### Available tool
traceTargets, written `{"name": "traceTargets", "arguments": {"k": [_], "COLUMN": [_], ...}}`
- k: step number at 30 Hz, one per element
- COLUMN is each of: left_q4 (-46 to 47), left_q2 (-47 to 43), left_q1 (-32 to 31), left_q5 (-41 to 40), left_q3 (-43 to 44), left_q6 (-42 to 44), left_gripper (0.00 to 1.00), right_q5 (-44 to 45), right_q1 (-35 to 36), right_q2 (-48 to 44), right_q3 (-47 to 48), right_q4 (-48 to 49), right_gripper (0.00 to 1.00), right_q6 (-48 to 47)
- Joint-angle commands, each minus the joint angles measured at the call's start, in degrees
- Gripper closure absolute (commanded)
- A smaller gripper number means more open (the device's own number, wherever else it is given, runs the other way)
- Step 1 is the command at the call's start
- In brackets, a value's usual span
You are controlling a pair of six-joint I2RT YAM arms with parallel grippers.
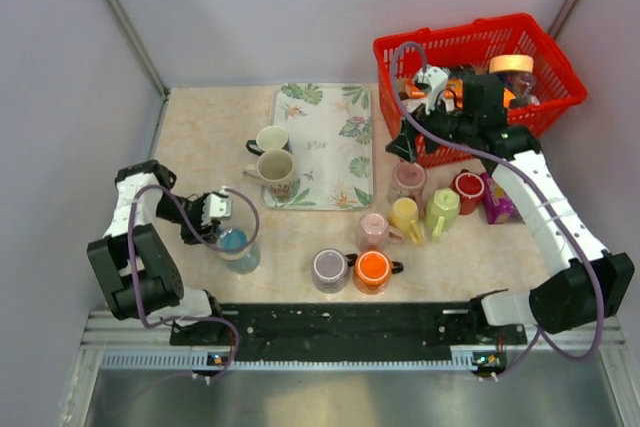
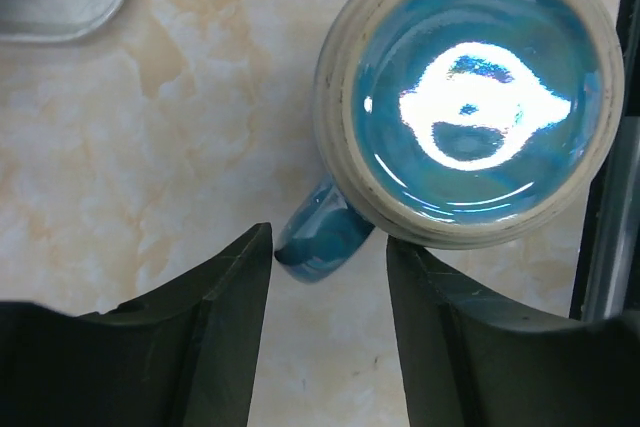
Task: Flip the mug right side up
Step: Turn over the cup at the corner of the board.
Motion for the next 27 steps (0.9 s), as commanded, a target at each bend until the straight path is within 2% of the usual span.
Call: {"name": "traceTargets", "arguments": {"k": [1, 3, 6, 8, 11, 12, 16, 20, 23, 27], "left_q4": [-5.2, -4.7, -3.4, -2.5, -0.1, 1.5, 7.1, 2.8, -3.6, -12.1], "left_q2": [1.5, 1.7, 1.0, 0.2, -1.6, -2.4, -4.3, -5.7, -8.7, -13.1], "left_q1": [-3.8, -4.9, -5.4, -5.3, -5.3, -5.3, -6.1, -6.1, -6.1, -5.9], "left_q5": [3.4, 3.1, 2.9, 3.3, 4.0, 4.7, 7.9, 7.7, 6.5, 9.2], "left_q3": [-2.3, -3.3, -5.1, -6.2, -9.5, -10.8, -12.8, -9.4, -6.0, 0.3], "left_q6": [12.8, 12.0, 10.4, 8.8, 5.4, 4.3, -5.3, -10.8, -12.2, -15.5], "left_gripper": [0.49, 0.56, 0.62, 0.62, 0.53, 0.53, 0.67, 0.93, 1.00, 1.00], "right_q5": [0.0, 0.0, -0.4, -0.9, -1.8, -2.1, -3.0, -3.9, -4.5, -3.3], "right_q1": [-0.6, -0.5, -0.6, -0.4, -0.5, -0.4, -0.3, 0.0, 1.1, 4.4], "right_q2": [1.4, 1.9, 2.6, 2.8, 2.8, 2.8, 3.4, 3.4, 2.6, 0.7], "right_q3": [5.0, 5.8, 6.0, 5.5, 3.9, 3.4, 2.9, 2.7, 2.2, 1.2], "right_q4": [-2.7, -2.9, -2.8, -2.2, -0.3, 0.2, 1.9, 2.2, 3.1, 5.5], "right_gripper": [0.17, 0.17, 0.17, 0.17, 0.17, 0.17, 0.18, 0.19, 0.20, 0.20], "right_q6": [-3.0, -3.0, -3.1, -3.0, -2.2, -1.7, -0.3, -0.4, -1.4, -4.4]}}
